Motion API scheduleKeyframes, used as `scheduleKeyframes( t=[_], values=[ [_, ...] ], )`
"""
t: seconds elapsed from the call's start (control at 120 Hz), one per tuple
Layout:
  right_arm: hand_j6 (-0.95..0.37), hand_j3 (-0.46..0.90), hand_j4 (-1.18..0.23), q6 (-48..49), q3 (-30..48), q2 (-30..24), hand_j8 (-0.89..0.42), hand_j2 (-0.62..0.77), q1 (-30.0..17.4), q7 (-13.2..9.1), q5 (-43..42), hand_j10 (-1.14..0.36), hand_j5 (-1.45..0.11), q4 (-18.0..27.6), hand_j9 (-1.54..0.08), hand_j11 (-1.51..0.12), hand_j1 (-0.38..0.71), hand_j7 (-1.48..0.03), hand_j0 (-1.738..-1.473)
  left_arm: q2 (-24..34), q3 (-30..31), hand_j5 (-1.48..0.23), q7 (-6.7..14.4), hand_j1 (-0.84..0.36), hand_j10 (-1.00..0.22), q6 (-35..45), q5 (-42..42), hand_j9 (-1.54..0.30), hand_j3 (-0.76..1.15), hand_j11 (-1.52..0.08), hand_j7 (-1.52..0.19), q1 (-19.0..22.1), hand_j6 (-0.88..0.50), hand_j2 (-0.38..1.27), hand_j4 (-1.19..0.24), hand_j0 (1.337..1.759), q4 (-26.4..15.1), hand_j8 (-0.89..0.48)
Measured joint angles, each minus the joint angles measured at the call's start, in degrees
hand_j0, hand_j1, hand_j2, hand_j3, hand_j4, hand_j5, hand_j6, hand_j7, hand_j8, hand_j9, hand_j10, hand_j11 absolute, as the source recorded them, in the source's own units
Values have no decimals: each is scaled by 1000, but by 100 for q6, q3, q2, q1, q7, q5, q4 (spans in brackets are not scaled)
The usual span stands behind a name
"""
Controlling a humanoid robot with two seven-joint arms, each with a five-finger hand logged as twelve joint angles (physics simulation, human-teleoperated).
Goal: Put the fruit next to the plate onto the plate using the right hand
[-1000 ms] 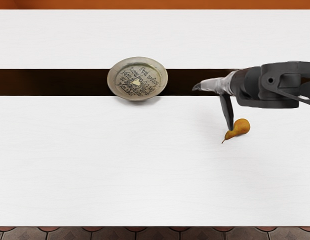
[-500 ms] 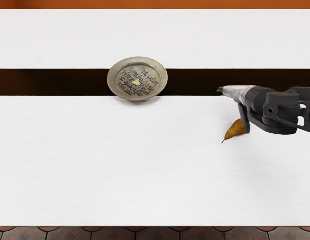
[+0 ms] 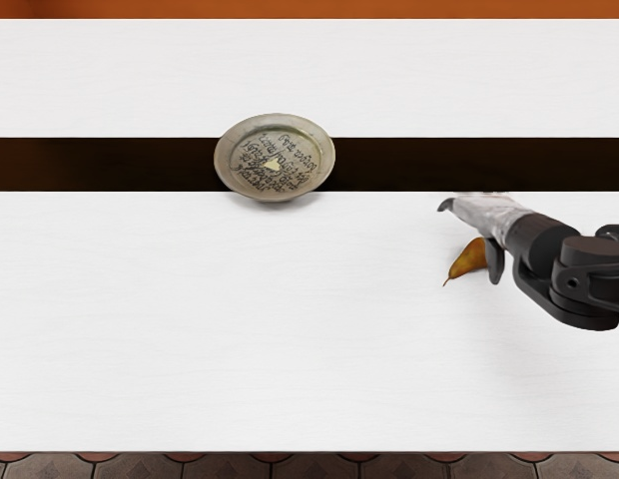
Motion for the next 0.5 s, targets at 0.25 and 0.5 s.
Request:
scheduleKeyframes(
  t=[0.25,0.5],
  values=[
    [-283,0,-281,-505,5,38,-282,-52,-354,0,-519,-280,-361,-208,-361,-360,-19,-360,-1658,0,-6,0,1,349,0,0,0,0,0,0,0,0,0,0,0,1658,-29,0],
    [-338,0,-336,-719,-40,-82,-337,-63,-502,0,-693,-335,-433,-31,-433,-432,48,-432,-1658,0,-7,0,0,349,0,0,0,0,0,0,0,9,0,0,0,1658,-48,0]
  ],
)
